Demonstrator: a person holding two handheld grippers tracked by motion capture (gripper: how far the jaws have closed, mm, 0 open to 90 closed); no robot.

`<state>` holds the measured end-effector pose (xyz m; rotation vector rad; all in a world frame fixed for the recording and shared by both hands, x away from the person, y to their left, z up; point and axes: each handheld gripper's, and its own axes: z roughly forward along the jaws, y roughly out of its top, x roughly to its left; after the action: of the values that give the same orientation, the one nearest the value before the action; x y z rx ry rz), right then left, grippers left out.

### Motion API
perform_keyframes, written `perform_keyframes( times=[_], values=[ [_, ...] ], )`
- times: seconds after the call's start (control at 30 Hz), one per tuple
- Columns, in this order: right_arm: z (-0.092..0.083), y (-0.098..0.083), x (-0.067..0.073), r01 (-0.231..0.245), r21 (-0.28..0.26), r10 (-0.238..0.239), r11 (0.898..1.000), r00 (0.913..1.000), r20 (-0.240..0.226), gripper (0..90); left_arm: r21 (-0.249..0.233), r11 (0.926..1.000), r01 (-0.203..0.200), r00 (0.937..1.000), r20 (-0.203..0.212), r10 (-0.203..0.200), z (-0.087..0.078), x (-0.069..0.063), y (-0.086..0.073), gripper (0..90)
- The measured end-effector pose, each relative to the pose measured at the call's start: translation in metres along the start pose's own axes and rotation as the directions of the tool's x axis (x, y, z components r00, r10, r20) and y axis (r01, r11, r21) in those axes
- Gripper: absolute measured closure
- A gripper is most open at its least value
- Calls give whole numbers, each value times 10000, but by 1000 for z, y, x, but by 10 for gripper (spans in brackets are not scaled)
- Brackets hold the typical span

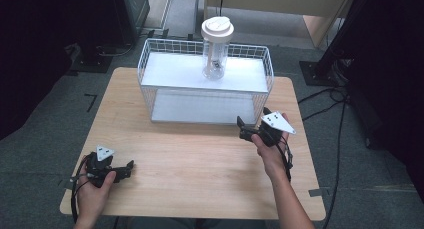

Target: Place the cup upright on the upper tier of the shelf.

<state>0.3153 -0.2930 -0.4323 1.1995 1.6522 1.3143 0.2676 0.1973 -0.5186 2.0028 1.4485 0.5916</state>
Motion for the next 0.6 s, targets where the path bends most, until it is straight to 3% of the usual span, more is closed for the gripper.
perform_keyframes(
  times=[0.6],
  values=[
    [-26,-39,-25,-369,538,338,9979,9978,574,17,4,10000,-2,10000,1,2,0,0,0,21]
  ],
)
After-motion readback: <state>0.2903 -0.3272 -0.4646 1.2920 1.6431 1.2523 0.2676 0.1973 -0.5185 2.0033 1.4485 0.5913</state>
